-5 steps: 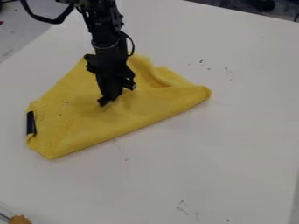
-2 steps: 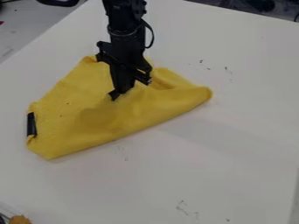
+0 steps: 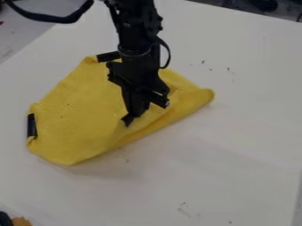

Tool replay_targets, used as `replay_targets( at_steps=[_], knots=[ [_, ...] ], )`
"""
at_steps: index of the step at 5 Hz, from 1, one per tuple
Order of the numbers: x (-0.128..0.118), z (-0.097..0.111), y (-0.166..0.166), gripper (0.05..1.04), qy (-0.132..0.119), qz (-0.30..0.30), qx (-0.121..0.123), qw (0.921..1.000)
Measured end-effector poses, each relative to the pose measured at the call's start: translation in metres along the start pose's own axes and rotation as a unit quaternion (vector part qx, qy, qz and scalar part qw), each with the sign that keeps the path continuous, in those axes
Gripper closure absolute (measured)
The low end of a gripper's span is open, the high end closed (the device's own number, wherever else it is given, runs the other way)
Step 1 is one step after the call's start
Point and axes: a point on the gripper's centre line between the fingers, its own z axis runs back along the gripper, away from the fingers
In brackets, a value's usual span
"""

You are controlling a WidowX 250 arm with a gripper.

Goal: Unfold the cloth from left to the right

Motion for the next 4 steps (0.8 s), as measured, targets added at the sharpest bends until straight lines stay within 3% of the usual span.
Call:
replay_targets(
  at_steps=[2, 3, 4],
  knots=[
    [-0.022, -0.018, -0.025, 1.022, -0.016, -0.007, -0.043, 0.9989],
    [-0.021, -0.021, -0.028, 1.022, -0.029, -0.021, -0.052, 0.998],
    [-0.024, -0.026, -0.032, 1.007, -0.024, -0.028, -0.053, 0.9979]
  ],
)
